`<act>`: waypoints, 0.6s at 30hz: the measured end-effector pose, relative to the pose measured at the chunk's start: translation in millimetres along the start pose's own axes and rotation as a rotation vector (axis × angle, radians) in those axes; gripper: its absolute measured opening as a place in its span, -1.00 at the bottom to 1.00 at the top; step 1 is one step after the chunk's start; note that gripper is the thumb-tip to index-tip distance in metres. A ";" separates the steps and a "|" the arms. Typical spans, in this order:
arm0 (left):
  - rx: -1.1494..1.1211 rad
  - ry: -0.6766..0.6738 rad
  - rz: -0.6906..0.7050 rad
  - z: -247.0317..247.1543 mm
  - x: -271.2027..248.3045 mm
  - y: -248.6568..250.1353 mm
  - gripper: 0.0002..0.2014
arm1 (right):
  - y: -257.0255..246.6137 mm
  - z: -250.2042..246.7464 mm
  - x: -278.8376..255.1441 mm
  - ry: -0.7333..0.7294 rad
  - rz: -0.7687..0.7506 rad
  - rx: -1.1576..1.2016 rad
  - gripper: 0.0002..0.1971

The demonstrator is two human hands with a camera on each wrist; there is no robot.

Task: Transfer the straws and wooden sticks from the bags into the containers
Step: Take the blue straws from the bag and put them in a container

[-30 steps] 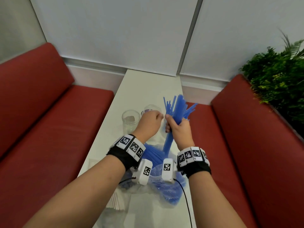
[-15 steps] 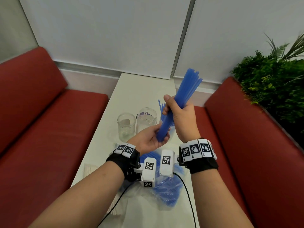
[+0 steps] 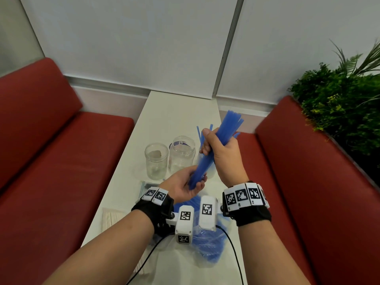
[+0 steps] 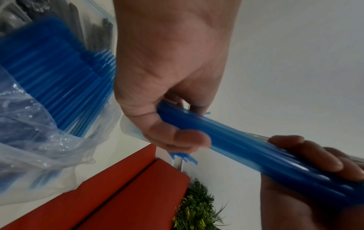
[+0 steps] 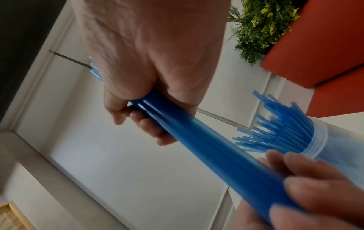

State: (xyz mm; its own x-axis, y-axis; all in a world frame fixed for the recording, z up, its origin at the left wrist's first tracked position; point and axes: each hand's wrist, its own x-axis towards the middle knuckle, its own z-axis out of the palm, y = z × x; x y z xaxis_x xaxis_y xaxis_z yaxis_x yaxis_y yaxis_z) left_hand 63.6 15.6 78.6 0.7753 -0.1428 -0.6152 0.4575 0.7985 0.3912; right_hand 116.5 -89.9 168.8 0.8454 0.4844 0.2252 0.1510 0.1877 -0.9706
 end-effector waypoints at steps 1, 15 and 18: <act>0.017 0.030 0.023 -1.6 2.4 -1.8 -0.79 | 4.2 -0.7 0.1 -0.002 0.007 -0.006 -0.66; 0.282 0.289 0.359 -23.2 46.9 13.1 -0.64 | -17.0 -55.4 60.6 -0.255 0.213 -0.396 -0.91; 0.715 0.390 0.496 -32.7 52.7 11.2 -0.69 | -22.2 -68.2 82.8 0.016 0.077 -0.337 -0.96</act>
State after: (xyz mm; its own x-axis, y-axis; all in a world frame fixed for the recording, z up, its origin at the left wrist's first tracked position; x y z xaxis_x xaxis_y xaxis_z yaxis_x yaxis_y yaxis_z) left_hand 95.4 36.1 28.2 0.8120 0.4243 -0.4008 0.3733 0.1504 0.9155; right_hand 218.1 -112.2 203.2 0.8686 0.4719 0.1510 0.2445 -0.1433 -0.9590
